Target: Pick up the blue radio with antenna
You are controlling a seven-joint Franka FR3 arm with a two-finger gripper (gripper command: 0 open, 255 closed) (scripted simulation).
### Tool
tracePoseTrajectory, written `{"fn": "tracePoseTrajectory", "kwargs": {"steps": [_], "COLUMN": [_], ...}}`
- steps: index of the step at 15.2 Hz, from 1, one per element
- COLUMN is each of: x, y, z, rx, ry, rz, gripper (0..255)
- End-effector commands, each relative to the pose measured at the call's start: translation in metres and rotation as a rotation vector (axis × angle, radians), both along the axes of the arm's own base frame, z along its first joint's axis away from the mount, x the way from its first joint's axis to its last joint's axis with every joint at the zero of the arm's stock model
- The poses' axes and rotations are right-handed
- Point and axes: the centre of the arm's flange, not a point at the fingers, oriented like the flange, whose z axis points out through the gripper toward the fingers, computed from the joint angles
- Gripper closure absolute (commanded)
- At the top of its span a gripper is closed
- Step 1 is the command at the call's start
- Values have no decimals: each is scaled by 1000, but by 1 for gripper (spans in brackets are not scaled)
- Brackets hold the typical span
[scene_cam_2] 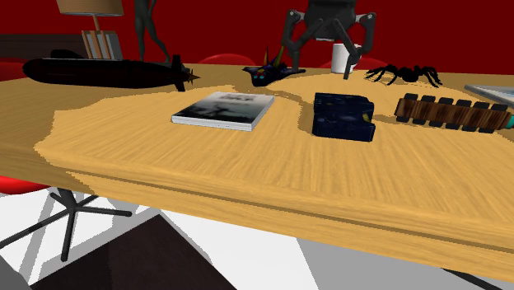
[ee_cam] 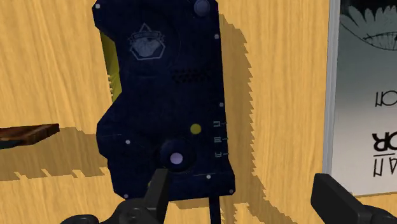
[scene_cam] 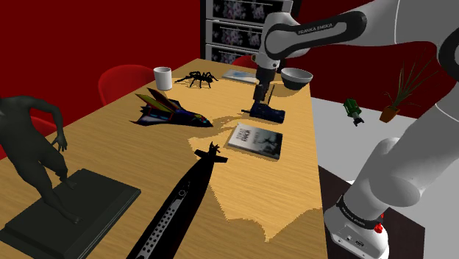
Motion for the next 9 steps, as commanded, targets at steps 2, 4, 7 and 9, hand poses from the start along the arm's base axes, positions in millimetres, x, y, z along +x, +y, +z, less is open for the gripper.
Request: {"fn": "tracePoseTrajectory", "kwargs": {"steps": [2,4,7,9], "x": [33,42,42,42], "y": [8,11,11,11], "z": [-12,-20,-36,-46], "rx": [-10,-12,-12,-12], "ry": [-21,-26,-26,-26], "rz": [90,113,113,113], "gripper": [0,0,0,0]}}
